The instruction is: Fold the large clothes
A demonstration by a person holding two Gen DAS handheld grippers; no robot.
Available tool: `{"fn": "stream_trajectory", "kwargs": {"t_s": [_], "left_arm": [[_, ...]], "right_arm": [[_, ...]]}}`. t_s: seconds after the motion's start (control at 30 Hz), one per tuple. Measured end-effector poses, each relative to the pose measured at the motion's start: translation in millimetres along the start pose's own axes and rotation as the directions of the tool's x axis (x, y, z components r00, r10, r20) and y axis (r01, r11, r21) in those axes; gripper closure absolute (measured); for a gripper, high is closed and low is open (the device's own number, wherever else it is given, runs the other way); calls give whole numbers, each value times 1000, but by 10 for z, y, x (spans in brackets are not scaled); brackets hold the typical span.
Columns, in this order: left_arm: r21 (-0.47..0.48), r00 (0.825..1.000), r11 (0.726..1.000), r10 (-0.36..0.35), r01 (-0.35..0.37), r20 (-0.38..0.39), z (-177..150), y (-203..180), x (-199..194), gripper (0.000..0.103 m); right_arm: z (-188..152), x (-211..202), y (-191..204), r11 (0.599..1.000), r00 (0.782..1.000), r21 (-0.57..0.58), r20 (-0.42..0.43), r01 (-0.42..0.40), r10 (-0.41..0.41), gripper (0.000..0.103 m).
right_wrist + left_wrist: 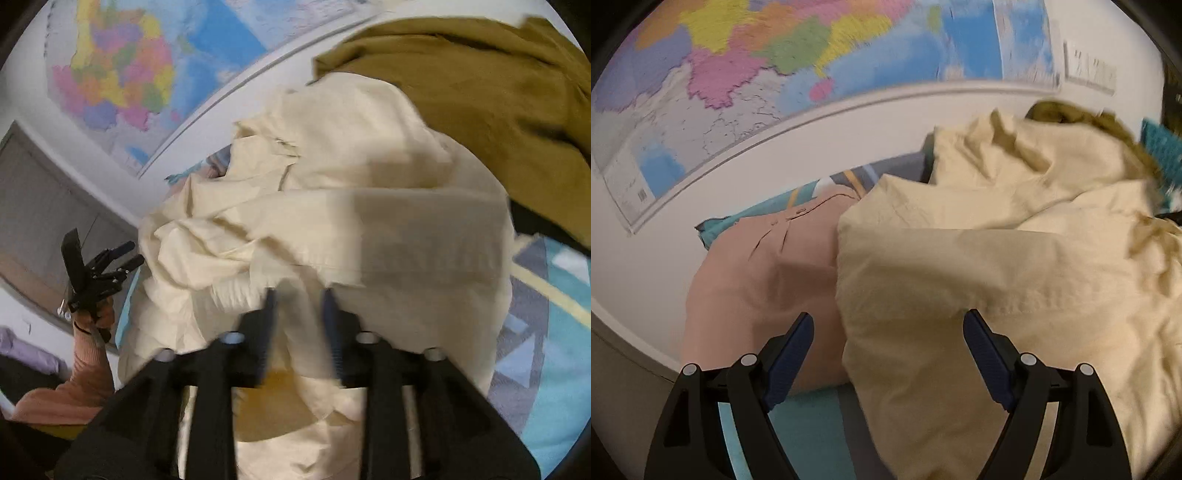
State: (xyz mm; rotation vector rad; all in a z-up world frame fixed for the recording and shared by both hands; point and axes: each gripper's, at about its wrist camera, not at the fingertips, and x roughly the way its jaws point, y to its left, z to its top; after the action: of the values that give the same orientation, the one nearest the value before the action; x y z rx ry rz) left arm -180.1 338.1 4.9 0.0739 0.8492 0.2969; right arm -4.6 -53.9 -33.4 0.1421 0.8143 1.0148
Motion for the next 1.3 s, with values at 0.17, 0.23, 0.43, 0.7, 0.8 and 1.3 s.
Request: {"fn": "stream_trajectory", "kwargs": {"t_s": [0.17,0.23,0.43,0.7,0.8,1.3], "left_arm": [[-3,999,1000,-3,3,-44,81,-49,255,23],[-10,999,1000,7,-8,-49,111,-71,311,23],[-9,997,998,55,-55,-49,128,-130,382,23],[-79,998,995,60,-60,-2,276,-67,325,27],[-79,999,995,54,-54,2,273,-112,343,27],[-86,999,996,29,-32,-39,185,-144,521,27]], "right_arm": [[-54,-172,296,992,999,-123,44,-25,30,22],[-65,-38,396,982,999,-185,-2,39,-40,21],[-117,230,472,946,983,-289,-66,143,-169,68],[262,-256,575,960,995,-268,65,86,-71,83],[41,-65,582,927,984,-332,11,173,-180,40],[-255,-156,184,975,992,-183,-21,122,-128,100]]}}
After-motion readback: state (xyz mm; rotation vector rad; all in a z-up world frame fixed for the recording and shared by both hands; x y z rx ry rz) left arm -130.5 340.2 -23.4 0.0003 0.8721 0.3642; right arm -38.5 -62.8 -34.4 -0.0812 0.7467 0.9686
